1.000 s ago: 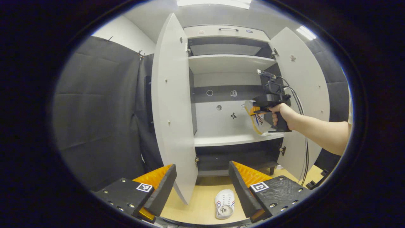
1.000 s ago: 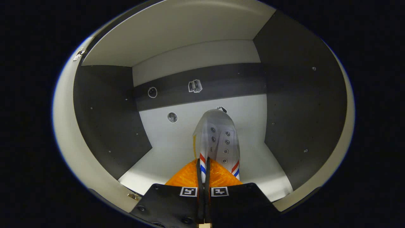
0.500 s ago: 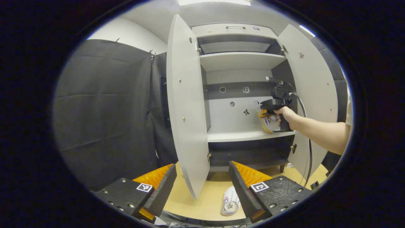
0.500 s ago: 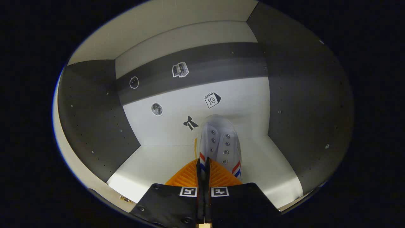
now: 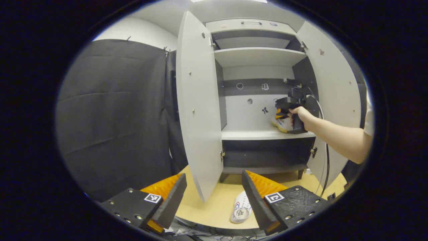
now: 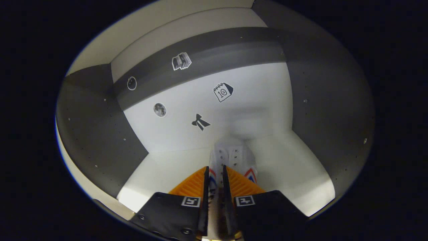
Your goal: Grab one shoe with the right hand and put it into the shoe cabinet, grab the other shoe with the left hand and put it into the shoe cabinet; then close the right door with the right hand and the left door with the left hand.
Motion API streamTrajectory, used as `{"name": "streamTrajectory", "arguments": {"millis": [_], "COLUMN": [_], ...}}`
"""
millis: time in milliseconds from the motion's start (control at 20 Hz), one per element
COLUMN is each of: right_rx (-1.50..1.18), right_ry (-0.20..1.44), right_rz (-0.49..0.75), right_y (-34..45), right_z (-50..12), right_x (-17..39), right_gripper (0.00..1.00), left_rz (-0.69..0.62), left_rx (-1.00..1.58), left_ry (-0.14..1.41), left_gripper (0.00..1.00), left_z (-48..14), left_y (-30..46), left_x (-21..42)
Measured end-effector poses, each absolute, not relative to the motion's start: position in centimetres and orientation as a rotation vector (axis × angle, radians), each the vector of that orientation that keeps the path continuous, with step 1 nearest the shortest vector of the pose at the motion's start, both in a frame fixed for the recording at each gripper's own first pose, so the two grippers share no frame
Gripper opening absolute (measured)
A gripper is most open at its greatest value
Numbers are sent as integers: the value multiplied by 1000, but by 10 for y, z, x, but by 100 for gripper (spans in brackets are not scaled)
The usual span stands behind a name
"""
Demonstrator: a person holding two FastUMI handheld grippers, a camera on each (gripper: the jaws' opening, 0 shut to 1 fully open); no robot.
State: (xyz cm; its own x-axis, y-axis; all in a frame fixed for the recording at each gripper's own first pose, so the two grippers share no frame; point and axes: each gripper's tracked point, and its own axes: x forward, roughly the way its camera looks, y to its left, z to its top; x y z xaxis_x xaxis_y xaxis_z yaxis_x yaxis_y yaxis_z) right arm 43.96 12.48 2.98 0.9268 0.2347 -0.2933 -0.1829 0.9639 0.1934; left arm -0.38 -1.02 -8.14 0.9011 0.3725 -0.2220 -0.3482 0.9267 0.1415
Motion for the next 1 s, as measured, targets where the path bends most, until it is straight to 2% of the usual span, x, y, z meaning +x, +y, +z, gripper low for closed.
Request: {"name": "streamTrajectory", "arguments": {"millis": [50,250,450,700,1000], "right_rx": [172,122,14,34,46], "right_ry": [300,235,137,74,117], "right_rz": [217,219,202,173,119], "right_y": [126,124,117,98,74], "right_z": [35,57,79,89,35], "right_x": [438,411,367,308,240], "right_gripper": [28,99,98,98,98], "left_rz": [374,373,318,154,22], "left_rx": [98,81,73,53,17], "left_ry": [245,227,232,238,305], "left_gripper": [95,94,96,96,96], "left_z": [-82,-84,-95,-109,-145], "left_y": [-12,-14,-13,-21,-24], "left_x": [-3,-2,5,27,43]}}
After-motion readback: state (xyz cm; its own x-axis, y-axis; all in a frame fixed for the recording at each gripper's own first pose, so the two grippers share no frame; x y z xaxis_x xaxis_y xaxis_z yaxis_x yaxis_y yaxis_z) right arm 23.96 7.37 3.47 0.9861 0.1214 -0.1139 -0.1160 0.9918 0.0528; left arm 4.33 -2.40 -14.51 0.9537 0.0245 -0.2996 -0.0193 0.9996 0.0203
